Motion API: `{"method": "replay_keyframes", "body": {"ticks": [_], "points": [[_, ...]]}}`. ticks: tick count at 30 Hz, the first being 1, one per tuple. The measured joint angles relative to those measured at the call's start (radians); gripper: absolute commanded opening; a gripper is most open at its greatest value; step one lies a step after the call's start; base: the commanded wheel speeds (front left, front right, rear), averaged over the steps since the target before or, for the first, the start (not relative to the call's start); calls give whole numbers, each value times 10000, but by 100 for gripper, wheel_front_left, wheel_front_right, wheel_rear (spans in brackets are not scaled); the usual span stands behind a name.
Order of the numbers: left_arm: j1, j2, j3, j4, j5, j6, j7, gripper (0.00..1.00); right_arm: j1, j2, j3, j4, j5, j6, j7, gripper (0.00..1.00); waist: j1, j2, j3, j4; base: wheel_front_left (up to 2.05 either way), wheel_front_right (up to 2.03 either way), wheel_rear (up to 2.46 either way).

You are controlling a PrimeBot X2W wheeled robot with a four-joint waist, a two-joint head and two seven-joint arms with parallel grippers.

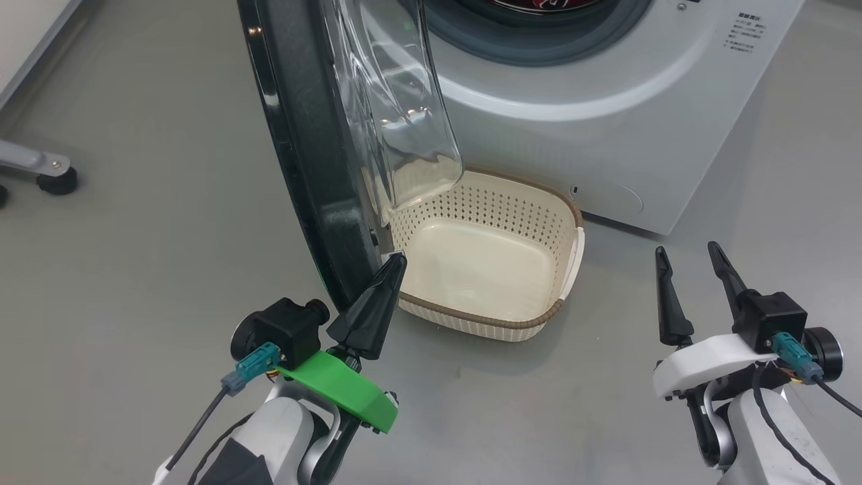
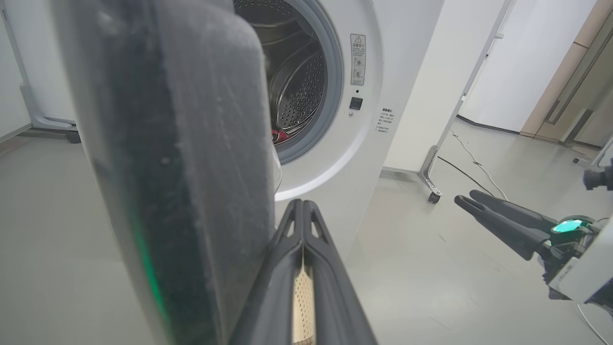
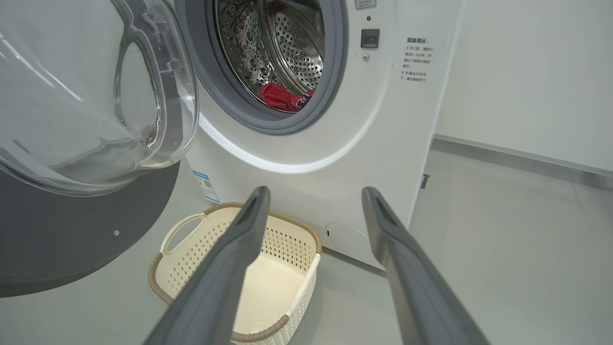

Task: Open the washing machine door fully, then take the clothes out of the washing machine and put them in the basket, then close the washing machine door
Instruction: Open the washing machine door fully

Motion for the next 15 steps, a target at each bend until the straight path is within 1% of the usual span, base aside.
{"method": "replay_keyframes", "body": {"ticks": [3, 6, 9, 12, 13, 15], "points": [[1, -56, 88, 8, -58, 21, 0, 0, 1, 2, -75, 27, 0, 4, 0, 100, 0, 0, -22, 135, 0, 0, 0], [10, -136, 219, 19, -96, 107, 0, 0, 1, 8, -104, 54, -2, 88, 0, 100, 0, 0, -58, 280, 0, 0, 0], [51, -180, 479, 42, -98, 238, 0, 0, 2, 25, -113, 58, -2, 90, 0, 100, 0, 0, -89, 422, 0, 0, 0], [175, -190, 936, 86, -94, 464, 0, 0, 1, 36, -113, 69, -8, 111, 0, 100, 0, 0, -113, 549, 0, 0, 0], [248, -194, 1151, 96, -92, 554, 0, 0, 1, 42, -107, 86, -10, 173, 0, 100, 0, 0, -123, 578, 0, 0, 0], [343, -188, 1639, 127, -84, 725, 0, 0, 1, 61, -102, 109, -10, 178, 0, 100, 0, 0, -144, 609, 0, 0, 0]]}}
